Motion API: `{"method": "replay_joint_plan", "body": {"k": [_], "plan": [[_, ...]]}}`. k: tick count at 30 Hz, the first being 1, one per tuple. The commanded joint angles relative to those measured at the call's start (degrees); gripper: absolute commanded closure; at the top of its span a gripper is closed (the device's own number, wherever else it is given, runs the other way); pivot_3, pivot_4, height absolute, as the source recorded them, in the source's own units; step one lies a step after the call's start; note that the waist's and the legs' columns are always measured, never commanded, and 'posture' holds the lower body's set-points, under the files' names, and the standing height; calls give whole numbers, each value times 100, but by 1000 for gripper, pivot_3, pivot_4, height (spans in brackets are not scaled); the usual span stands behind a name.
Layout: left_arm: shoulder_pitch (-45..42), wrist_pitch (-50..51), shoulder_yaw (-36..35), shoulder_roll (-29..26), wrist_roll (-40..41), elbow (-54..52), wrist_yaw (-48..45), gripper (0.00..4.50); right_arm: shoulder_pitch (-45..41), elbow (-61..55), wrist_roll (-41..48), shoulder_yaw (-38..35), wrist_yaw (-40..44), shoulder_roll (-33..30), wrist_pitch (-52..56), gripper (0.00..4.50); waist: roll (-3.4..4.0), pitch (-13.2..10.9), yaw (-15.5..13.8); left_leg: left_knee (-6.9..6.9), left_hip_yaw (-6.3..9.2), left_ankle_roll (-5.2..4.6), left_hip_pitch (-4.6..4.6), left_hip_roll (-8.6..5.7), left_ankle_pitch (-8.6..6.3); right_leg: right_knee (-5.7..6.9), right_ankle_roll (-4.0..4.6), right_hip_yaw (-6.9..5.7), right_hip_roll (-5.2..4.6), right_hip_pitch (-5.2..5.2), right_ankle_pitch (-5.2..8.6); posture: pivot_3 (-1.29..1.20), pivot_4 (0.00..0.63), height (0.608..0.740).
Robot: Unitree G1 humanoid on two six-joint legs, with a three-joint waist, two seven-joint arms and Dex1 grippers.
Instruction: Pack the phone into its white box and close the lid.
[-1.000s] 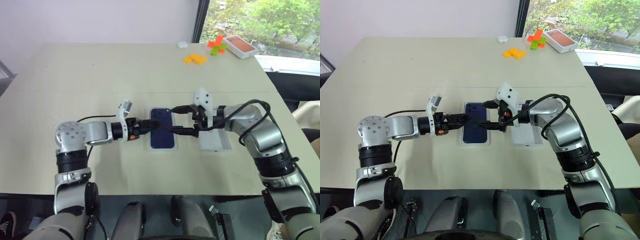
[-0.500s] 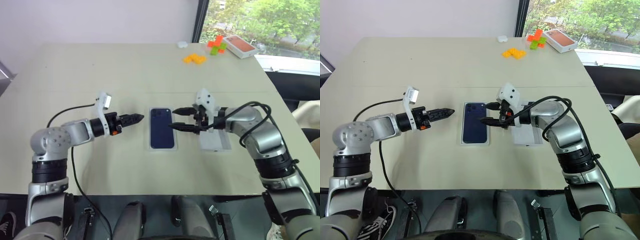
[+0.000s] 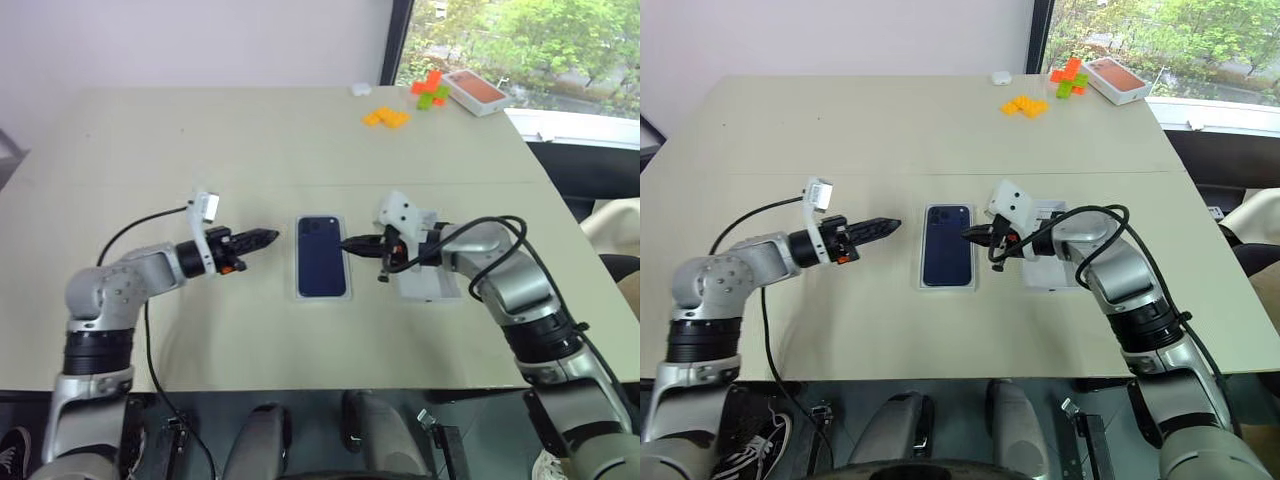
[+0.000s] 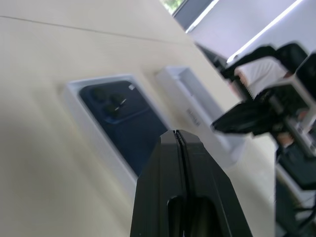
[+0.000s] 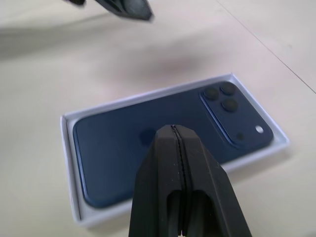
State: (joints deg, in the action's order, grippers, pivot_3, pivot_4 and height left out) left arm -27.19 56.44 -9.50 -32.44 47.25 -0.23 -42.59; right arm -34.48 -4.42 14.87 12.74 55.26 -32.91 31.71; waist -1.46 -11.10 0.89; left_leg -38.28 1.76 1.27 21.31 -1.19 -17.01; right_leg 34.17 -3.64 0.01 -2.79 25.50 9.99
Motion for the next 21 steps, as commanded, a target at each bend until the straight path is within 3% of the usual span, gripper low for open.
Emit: {"method": "replay_joint_plan", "body": {"k": [1,7,8,11,18,21], "plan": [[141,-586,202,-319,-280,-191,-768,3136,-14,-320,65,-158,156,-223,-4,4500,0,0,-12,0,0,0,1,1,0,0,0,0,1,0,0,0,150,740],[520,-1285,246,-680,-419,-334,-1828,151,58,-437,-29,-97,147,-368,28,4500,0,0,-14,0,-3,-6,4,3,-3,-6,1,0,-3,0,2,0,150,740],[555,-1342,217,-713,-404,-336,-1927,64,71,-462,25,-137,168,-388,98,4500,0,0,-14,0,-3,-6,4,4,-3,-6,1,0,-3,0,2,0,150,740],[692,-1543,100,-883,-370,-371,-2332,0,64,-490,276,-381,259,-532,426,3682,1,-1,-14,-1,-3,-6,4,5,-3,-5,1,0,-4,0,2,0,150,740],[860,-2109,-28,-1146,-476,-385,-2855,0,18,-1245,752,-715,-292,-640,2044,120,1,-1,-17,-1,-1,-7,3,8,-4,-4,17,0,-2,0,11,0,150,740],[845,-2413,-24,-1170,-627,-235,-2957,0,-68,-1493,535,-753,-1201,-452,3031,48,1,-1,-10,-1,-2,-7,3,9,-4,-4,17,0,-2,1,11,0,150,740]]}}
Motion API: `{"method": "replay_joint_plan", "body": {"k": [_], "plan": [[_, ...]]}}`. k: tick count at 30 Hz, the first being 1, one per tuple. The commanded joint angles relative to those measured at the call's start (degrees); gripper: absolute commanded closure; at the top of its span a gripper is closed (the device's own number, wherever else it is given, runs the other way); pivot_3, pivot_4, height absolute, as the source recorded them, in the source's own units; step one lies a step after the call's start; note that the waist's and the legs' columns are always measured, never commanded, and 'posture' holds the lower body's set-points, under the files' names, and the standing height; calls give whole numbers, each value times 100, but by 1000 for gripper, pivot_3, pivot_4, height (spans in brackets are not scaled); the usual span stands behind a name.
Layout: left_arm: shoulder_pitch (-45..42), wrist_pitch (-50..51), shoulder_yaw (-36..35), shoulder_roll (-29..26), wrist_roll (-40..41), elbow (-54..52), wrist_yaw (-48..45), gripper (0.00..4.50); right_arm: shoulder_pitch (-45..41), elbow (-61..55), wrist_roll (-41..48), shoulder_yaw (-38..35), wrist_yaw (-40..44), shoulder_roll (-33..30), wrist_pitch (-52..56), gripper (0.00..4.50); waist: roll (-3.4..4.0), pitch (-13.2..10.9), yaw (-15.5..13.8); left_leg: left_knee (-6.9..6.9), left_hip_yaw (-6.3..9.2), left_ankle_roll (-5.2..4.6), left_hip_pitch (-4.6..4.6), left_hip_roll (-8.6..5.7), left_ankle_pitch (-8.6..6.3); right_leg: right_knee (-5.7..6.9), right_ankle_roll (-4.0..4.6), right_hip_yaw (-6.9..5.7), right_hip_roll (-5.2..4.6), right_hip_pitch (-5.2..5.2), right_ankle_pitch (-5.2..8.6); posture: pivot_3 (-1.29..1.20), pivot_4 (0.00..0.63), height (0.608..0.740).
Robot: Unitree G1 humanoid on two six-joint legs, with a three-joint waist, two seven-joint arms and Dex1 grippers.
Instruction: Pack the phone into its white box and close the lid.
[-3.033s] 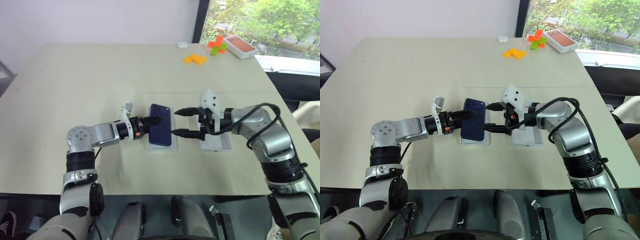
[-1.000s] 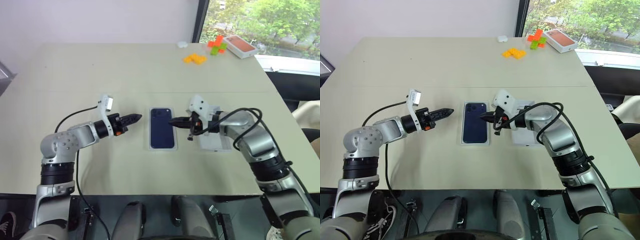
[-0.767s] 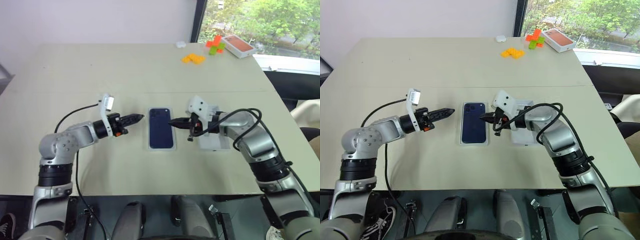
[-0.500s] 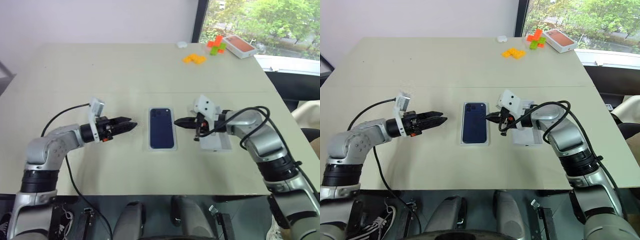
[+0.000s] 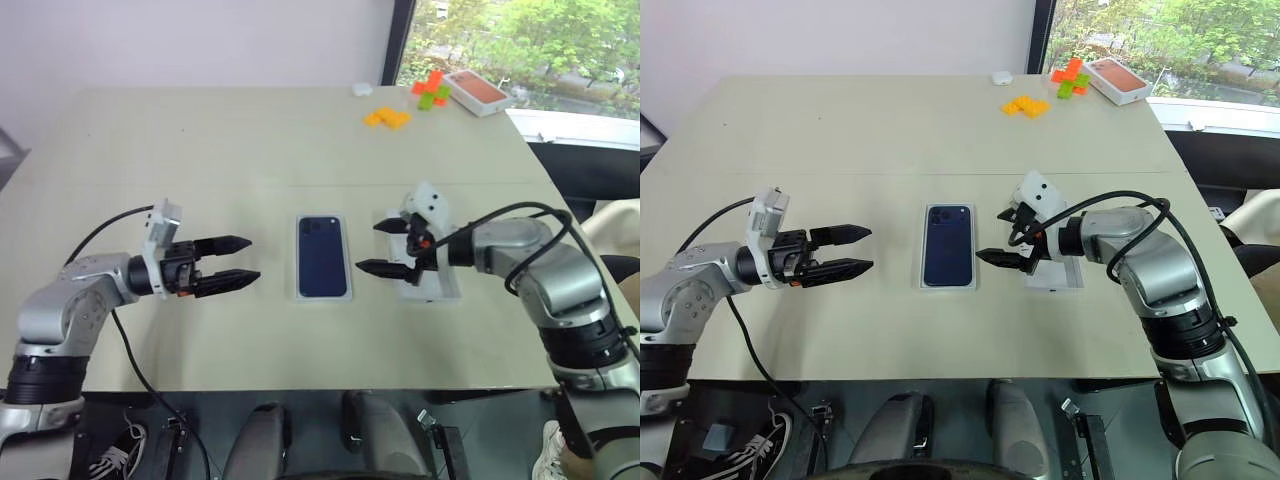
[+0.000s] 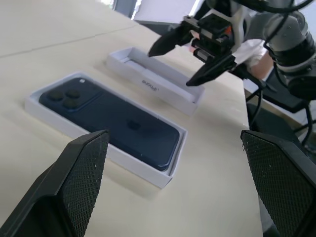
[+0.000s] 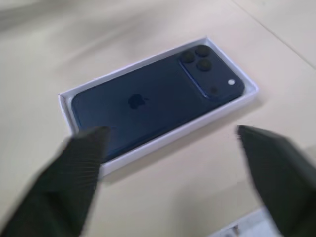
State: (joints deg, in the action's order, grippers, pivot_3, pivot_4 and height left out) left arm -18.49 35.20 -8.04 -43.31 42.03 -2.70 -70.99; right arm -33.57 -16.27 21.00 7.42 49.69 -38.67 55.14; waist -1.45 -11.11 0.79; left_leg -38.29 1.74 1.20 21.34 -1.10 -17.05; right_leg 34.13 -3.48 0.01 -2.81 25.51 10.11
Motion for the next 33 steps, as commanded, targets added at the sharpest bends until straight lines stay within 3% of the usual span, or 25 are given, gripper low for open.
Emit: {"method": "replay_joint_plan", "body": {"k": [1,7,15,21,24,26,28,30,33], "plan": [[-31,-509,-139,-72,-259,90,-114,0,-188,-361,-148,-235,-945,225,998,48,0,0,1,0,-1,0,0,0,0,0,0,0,0,0,0,0,150,740],[-60,-1288,-77,35,-672,361,-211,0,-235,-437,-343,-366,-1949,560,1988,48,0,0,-12,0,-1,0,3,-1,0,0,0,0,-1,3,-1,0,150,740],[-74,-1817,-110,125,-850,469,-215,0,-458,-320,-308,-507,-2497,834,2783,48,1,0,-2,0,-2,-7,4,-2,-4,-1,-16,0,-2,4,-10,0,150,740],[-61,-1720,-27,186,-949,557,8,0,-862,-151,-183,-800,-2621,1245,2104,48,3,0,25,0,-3,-7,3,1,-3,1,-18,0,5,4,-11,0,150,740],[-271,-1283,297,146,-1479,953,624,0,-721,-282,-263,-346,-2263,1004,1288,48,3,0,8,2,-1,-8,2,4,-4,3,-19,-1,9,5,-11,0,150,740],[-444,-1105,377,366,-1693,1221,1161,0,-527,-121,-376,-126,-2172,936,846,555,0,2,-12,1,-3,-8,2,0,-4,1,-20,-4,9,2,-11,0,150,740],[-536,-896,337,576,-1630,1263,1396,515,-403,27,-575,143,-2049,828,250,1400,-1,2,-6,0,-3,-8,1,0,-4,0,-21,-5,6,-4,-10,0,150,740],[-567,-825,350,767,-1703,1178,1652,1253,-303,176,-782,455,-1939,741,-191,2406,-1,2,2,-1,-3,-12,3,-5,-6,-2,-22,-2,-3,-3,-11,0,150,740],[-660,-684,494,1102,-1889,1073,2168,2900,-245,603,-1230,985,-1797,647,-872,4080,-1,2,10,-1,-7,-20,2,-6,-10,0,-22,-1,-7,1,-12,0,150,740]]}}
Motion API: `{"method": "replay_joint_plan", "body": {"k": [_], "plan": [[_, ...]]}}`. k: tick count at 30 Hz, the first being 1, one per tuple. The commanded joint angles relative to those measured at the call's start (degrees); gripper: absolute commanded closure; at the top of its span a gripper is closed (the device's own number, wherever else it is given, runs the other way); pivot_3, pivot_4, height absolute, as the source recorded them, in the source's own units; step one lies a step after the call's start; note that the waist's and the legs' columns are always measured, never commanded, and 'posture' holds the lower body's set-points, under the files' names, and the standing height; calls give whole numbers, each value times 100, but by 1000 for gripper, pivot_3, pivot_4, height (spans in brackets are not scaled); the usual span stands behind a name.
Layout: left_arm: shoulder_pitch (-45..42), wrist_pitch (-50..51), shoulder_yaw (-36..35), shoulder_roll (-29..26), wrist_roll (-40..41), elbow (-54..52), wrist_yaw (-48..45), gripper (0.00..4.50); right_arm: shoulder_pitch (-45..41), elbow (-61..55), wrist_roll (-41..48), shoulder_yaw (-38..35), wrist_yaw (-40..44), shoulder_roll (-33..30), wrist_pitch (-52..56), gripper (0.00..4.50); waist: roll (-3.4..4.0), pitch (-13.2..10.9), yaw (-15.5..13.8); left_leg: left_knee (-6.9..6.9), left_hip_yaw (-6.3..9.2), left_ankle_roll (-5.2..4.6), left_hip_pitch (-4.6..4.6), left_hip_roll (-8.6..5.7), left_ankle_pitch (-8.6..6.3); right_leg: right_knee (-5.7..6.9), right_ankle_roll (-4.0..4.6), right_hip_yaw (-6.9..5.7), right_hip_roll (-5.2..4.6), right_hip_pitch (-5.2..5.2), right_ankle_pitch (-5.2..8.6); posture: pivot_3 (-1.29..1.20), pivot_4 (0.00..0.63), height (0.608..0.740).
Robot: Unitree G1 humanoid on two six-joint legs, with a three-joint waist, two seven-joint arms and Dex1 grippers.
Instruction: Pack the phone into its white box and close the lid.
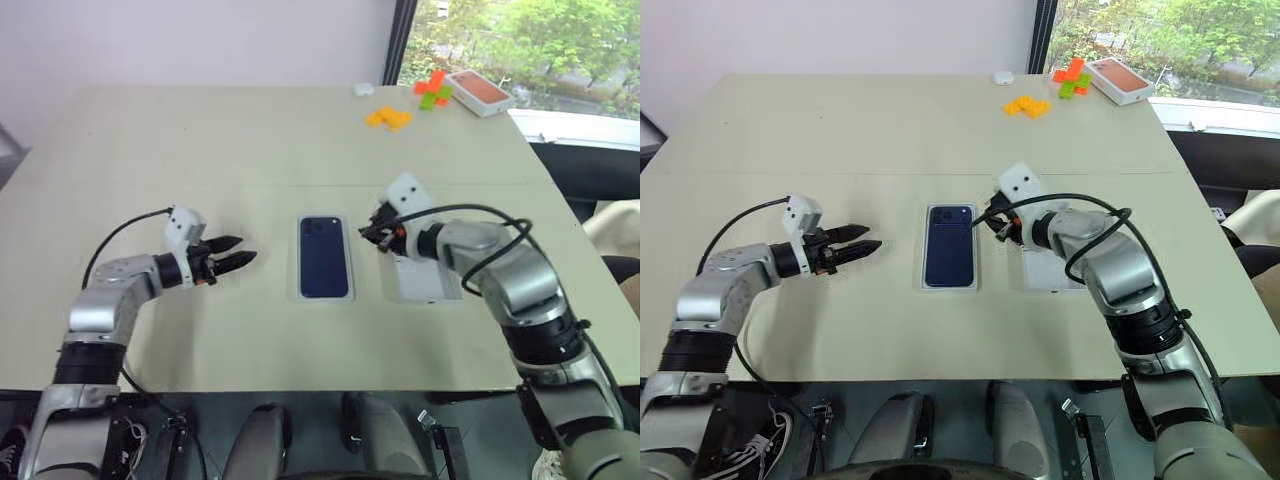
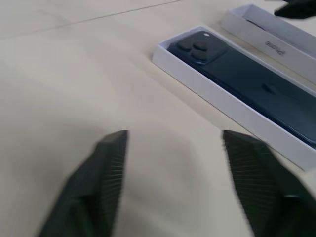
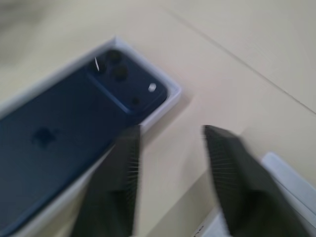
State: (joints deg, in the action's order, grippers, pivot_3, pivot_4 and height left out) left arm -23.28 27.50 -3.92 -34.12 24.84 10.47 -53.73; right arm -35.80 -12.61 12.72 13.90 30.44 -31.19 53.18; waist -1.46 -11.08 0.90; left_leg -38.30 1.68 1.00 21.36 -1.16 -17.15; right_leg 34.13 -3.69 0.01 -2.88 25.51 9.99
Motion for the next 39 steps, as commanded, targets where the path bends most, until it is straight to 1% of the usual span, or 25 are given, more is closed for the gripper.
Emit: {"method": "replay_joint_plan", "body": {"k": [1,3,4,8,14,20,25,31,37,39], "plan": [[-212,109,148,286,-273,-264,622,3418,-30,407,-527,445,133,-93,-833,4500,0,0,-6,0,1,0,-1,0,0,2,0,-1,0,0,0,0,150,740],[-270,190,243,455,-422,-273,910,4430,-57,668,-724,604,164,-78,-1007,4500,0,0,-11,0,2,0,-2,1,0,5,1,-1,3,0,-1,0,150,740],[-270,206,290,485,-451,-303,928,4474,-60,727,-759,624,188,-53,-1045,4500,0,0,-5,0,2,0,-2,1,0,5,1,-1,3,0,-1,0,150,740],[-324,219,758,621,-795,-375,1034,4474,-7,977,-1042,888,315,-38,-1243,4500,0,0,-4,0,2,0,-4,2,0,7,2,0,6,1,-1,0,150,740],[-495,651,1036,962,-730,-504,1003,4474,73,781,-959,797,552,147,-1182,4500,0,1,-32,-4,4,0,-3,0,0,6,2,0,3,-3,-1,0,150,740],[-382,1070,1326,1110,-534,-1034,692,4474,448,257,-927,765,979,-156,-1148,4500,1,1,-38,-4,6,-1,-2,-2,-1,6,2,0,2,-4,-1,0,150,740],[-297,1378,1342,1219,-424,-1296,671,4474,797,-325,-726,564,1317,-430,-895,4500,1,1,-31,-5,5,-2,-2,-4,-1,3,1,0,0,-6,0,0,150,740],[-294,1383,1325,1263,-500,-1313,712,4474,974,-595,-720,444,1429,-601,-721,4500,0,1,-27,-8,6,-1,-6,-1,-1,6,2,0,8,-8,0,0,150,740],[-251,1269,1308,1227,-513,-1391,673,4474,872,-353,-842,365,1323,-552,-796,4500,1,1,-23,-11,5,-1,-7,-1,0,8,2,0,11,-8,0,0,150,740],[-237,1368,1230,1238,-438,-1434,708,4474,815,-313,-831,358,1324,-515,-812,4500,0,1,-22,-14,4,-1,-6,0,0,8,2,1,10,-8,0,0,150,740]]}}
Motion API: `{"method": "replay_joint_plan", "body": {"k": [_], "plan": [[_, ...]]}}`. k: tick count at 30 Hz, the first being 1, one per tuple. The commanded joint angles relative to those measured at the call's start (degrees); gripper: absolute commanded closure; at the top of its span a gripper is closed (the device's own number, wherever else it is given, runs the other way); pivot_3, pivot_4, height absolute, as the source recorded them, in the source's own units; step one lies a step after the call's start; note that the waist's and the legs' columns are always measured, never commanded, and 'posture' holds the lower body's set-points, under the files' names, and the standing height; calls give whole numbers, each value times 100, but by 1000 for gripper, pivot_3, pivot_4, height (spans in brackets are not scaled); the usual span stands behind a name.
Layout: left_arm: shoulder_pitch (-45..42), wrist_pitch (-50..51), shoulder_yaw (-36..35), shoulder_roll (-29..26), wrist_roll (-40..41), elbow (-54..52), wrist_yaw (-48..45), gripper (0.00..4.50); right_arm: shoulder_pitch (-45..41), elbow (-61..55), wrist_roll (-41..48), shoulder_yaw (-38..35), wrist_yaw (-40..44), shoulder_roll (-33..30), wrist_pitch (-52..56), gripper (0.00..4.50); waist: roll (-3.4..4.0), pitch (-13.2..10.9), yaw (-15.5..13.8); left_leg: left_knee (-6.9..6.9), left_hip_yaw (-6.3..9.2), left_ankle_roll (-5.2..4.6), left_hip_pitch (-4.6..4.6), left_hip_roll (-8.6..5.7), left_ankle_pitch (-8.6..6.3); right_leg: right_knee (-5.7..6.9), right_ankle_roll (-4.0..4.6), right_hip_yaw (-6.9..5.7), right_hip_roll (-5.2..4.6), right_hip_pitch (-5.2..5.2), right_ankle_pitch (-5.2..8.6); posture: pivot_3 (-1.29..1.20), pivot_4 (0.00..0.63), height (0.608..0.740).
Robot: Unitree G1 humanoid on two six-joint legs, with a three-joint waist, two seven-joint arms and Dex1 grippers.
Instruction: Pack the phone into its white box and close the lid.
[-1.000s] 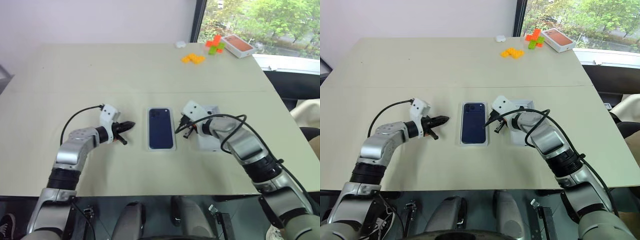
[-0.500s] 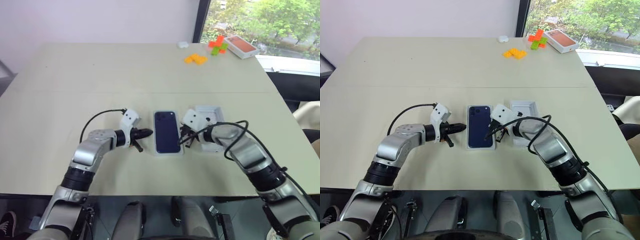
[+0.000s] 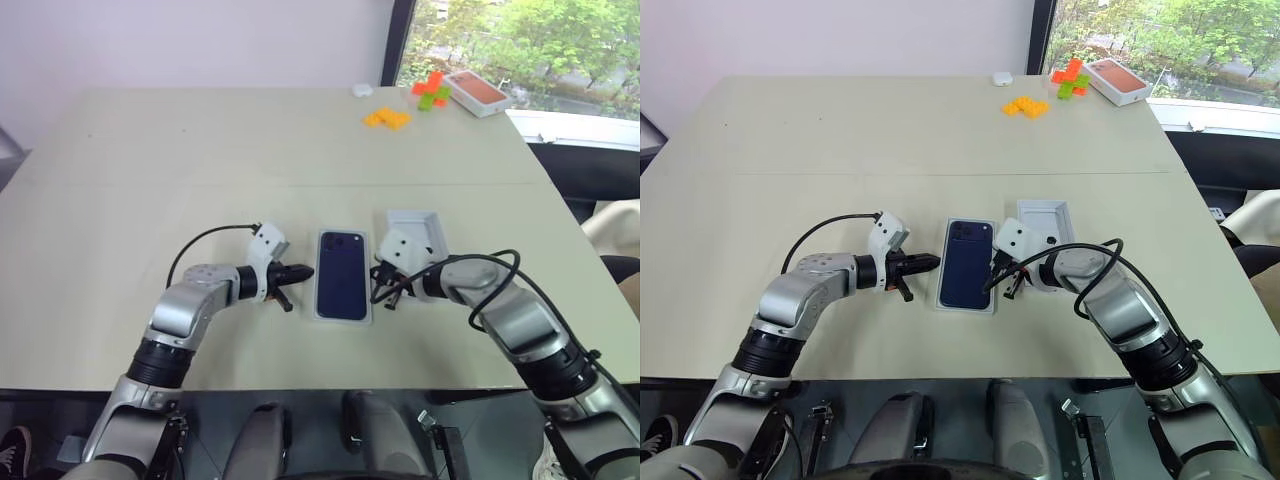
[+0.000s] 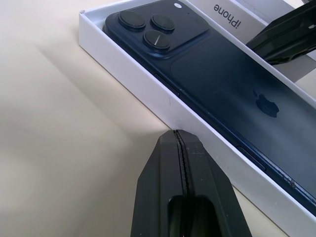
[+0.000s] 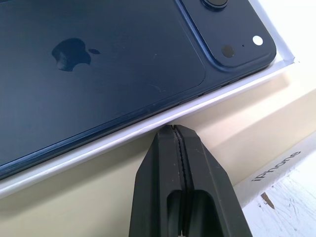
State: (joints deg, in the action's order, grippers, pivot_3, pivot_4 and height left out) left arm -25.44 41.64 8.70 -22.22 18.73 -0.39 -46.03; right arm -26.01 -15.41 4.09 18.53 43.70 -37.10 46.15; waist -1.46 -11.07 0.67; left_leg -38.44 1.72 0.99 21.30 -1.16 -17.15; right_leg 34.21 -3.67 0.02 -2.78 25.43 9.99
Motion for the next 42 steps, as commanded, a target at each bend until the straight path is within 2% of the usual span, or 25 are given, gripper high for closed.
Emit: {"method": "replay_joint_plan", "body": {"k": [1,8,14,18,22,24,25,27,30,32,33,35,39,42], "plan": [[-26,-7,-62,54,203,-358,-52,4474,-178,-20,34,-106,1,83,-118,4500,0,0,1,-3,0,0,1,0,0,0,0,0,0,0,0,0,150,740],[39,-65,-49,-7,167,-411,-44,4474,-311,215,-61,-51,-30,190,-287,4500,0,0,1,-38,1,-9,9,2,-6,8,0,0,0,-4,0,0,150,740],[94,-250,-47,-119,65,-358,-78,4474,-305,205,-153,-31,89,38,-377,4500,0,0,-1,-41,1,-12,11,2,-8,8,0,0,0,-4,0,0,150,740],[-114,-186,-490,-167,282,-77,-5,4474,-405,-41,33,-303,235,-86,-61,4500,1,-1,-1,-42,1,-12,11,2,-8,9,0,0,0,-4,0,0,150,740],[-206,-376,-638,-353,347,26,-177,4474,-598,-377,119,-458,354,-365,362,4500,2,-1,-2,-45,1,-14,12,2,-9,10,0,-1,0,-3,0,0,150,740],[-206,-416,-735,-443,468,30,-362,4500,-695,-480,268,-607,388,-398,615,3962,2,-1,2,-45,1,-15,12,3,-10,8,0,-1,0,-4,0,0,150,740],[-181,-546,-736,-528,455,28,-485,4246,-752,-540,344,-683,402,-415,753,3640,2,-1,1,-45,1,-16,12,3,-11,9,0,-1,0,-4,0,0,150,740],[-145,-761,-896,-697,593,-87,-789,3704,-985,-606,520,-992,212,-285,1473,2712,2,-1,1,-45,1,-17,13,3,-11,9,0,-1,0,-4,0,0,150,740],[-138,-1039,-1079,-851,749,-100,-1079,2312,-1263,-606,707,-1327,-138,-45,2440,1340,2,-1,3,-48,-1,-17,14,6,-11,10,2,0,-2,-1,0,0,150,740],[-64,-1170,-1150,-1004,852,-16,-1400,1288,-1344,-523,705,-1638,-618,476,3174,306,1,0,2,-48,0,-17,14,7,-11,10,3,-1,-3,-2,0,0,150,740],[-42,-1179,-1185,-1055,892,31,-1476,788,-1321,-484,645,-1714,-859,689,3363,0,2,2,-1,-48,0,-17,14,8,-11,9,3,-1,-2,-2,0,0,150,740],[31,-1439,-1237,-1107,856,98,-1561,41,-1163,-508,548,-1738,-1240,1001,3630,0,4,2,1,-47,1,-18,15,7,-12,10,3,-1,-3,-2,0,0,150,740],[179,-1746,-1405,-1166,905,42,-1614,41,-1140,-589,522,-2008,-1756,1481,4297,0,7,0,-5,-50,-2,-19,21,1,-12,10,3,0,-13,1,-1,0,150,740],[347,-1953,-1492,-1214,930,-70,-1674,41,-1153,-530,485,-1880,-2001,1386,4362,0,8,-1,0,-53,-4,-20,20,-2,-13,10,3,0,-18,0,-1,0,150,740]]}}
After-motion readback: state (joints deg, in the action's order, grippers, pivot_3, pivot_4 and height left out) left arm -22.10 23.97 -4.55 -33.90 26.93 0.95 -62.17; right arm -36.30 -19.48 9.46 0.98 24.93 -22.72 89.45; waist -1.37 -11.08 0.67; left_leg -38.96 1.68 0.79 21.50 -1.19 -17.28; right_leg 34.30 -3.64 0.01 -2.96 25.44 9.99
